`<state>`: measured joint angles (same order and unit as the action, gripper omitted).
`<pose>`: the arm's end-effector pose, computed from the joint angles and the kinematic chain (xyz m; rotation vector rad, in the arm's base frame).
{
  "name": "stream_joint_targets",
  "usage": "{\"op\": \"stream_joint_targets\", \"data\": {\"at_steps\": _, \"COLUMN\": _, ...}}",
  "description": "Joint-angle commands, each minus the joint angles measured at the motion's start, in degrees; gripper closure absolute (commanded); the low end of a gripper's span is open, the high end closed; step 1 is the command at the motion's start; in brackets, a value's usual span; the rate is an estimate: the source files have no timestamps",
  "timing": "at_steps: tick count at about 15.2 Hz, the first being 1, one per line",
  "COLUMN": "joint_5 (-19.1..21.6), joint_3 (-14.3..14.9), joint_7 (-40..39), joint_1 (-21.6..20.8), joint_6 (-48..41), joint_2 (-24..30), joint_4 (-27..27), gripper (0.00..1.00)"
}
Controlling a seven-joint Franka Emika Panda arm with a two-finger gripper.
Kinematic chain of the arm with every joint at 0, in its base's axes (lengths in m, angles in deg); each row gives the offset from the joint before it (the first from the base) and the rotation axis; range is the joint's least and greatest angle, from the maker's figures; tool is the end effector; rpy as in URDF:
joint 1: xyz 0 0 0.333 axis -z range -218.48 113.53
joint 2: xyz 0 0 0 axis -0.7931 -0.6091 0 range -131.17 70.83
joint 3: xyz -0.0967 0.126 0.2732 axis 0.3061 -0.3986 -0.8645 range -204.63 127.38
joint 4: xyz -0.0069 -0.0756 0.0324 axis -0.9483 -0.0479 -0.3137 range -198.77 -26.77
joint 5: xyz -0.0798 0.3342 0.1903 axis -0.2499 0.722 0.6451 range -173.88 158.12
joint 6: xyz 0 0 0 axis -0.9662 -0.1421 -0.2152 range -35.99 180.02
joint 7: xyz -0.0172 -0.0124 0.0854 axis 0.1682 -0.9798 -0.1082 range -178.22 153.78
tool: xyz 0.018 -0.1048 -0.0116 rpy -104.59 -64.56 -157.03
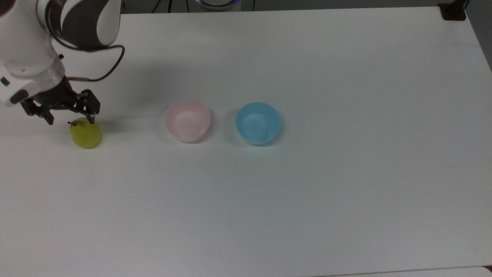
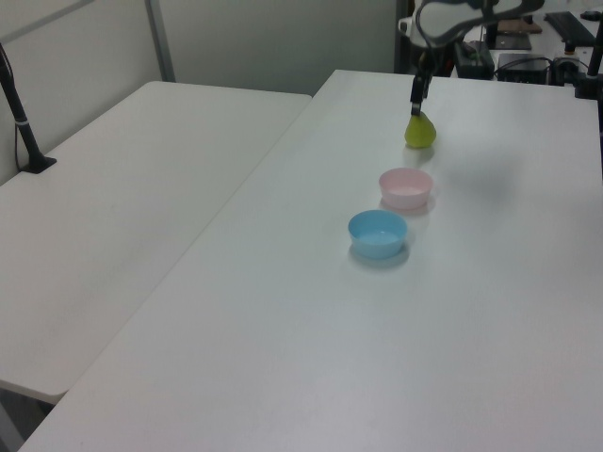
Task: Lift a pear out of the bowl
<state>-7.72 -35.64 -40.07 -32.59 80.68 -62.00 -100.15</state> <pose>0.6720 -0.2746 0.4135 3.0643 0.1461 0.1414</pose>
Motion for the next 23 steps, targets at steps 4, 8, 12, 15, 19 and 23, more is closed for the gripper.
{"op": "stream_joint_targets", "data": {"at_steps": 4, "joint_5": 0.1, "joint_3": -0.17, "joint_7": 6.14, "joint_1": -7.3, "joint_6": -19.23, "joint_2": 16.61, "joint_4": -2.87, "gripper": 0.0}}
{"op": "stream_joint_targets", "data": {"at_steps": 8, "joint_5": 0.11, "joint_3": -0.17, "joint_7": 17.19, "joint_1": -12.66, "joint_6": -25.23, "joint_2": 23.82, "joint_4": -4.79, "gripper": 0.0}}
{"op": "stream_joint_targets", "data": {"at_steps": 12, "joint_5": 0.11, "joint_3": 0.8, "joint_7": 21.79, "joint_1": -18.55, "joint_6": -24.44, "joint_2": 29.89, "joint_4": -11.29, "gripper": 0.0}}
{"op": "stream_joint_targets", "data": {"at_steps": 15, "joint_5": 1.25, "joint_3": 1.77, "joint_7": 21.35, "joint_1": -21.81, "joint_6": -23.13, "joint_2": 29.99, "joint_4": -12.27, "gripper": 0.0}}
{"op": "stream_joint_targets", "data": {"at_steps": 19, "joint_5": 2.04, "joint_3": 4.67, "joint_7": 21.35, "joint_1": -27.43, "joint_6": -17.58, "joint_2": 30.51, "joint_4": -15.08, "gripper": 0.0}}
{"op": "stream_joint_targets", "data": {"at_steps": 23, "joint_5": 3.1, "joint_3": 4.58, "joint_7": 21.88, "joint_1": -27.35, "joint_6": -17.58, "joint_2": 29.99, "joint_4": -14.91, "gripper": 0.0}}
